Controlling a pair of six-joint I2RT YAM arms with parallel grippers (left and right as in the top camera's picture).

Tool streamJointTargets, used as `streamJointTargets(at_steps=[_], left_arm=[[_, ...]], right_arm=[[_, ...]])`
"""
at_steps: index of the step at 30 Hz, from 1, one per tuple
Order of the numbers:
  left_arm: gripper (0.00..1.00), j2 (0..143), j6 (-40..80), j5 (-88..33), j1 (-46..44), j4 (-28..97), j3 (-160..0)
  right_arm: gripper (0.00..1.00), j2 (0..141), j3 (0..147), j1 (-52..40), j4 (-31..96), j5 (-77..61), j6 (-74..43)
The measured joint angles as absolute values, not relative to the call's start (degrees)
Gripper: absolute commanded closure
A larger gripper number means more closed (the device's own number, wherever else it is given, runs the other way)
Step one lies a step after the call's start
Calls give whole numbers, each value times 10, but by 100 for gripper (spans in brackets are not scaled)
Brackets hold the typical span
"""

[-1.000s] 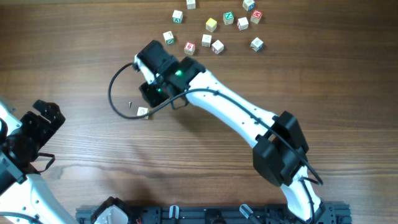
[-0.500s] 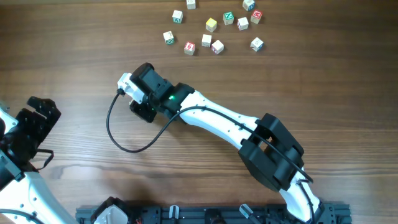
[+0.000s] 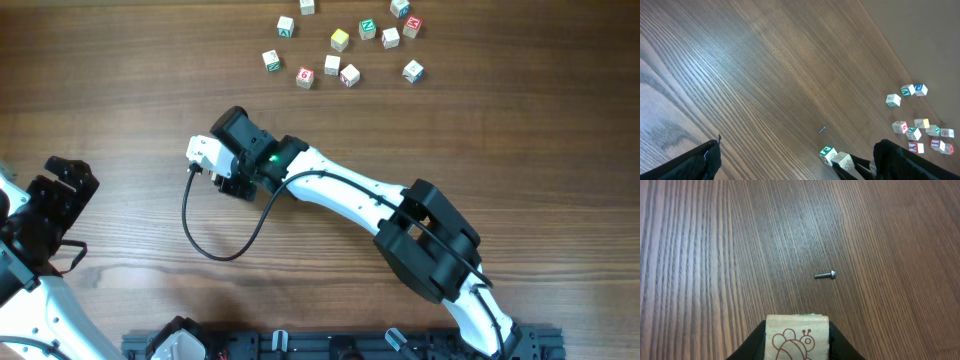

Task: Form a tower
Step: 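Carry the bee block left and lower it onto the '0' block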

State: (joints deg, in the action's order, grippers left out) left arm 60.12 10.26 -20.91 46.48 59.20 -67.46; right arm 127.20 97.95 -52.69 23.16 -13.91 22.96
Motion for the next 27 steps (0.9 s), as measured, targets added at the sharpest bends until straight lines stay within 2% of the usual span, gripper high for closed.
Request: streamJointTargets(at_steps=[9,17,27], left_arm=[[0,601,103,-209,465,594,-675],[0,618,103,-209,465,594,-675],[0,619,104,-209,465,594,-675]], right_arm=[[85,1303,980,-527,216,-141,233],[76,1303,979,-508,217,-144,233],[71,1303,979,-503,226,-188,233]])
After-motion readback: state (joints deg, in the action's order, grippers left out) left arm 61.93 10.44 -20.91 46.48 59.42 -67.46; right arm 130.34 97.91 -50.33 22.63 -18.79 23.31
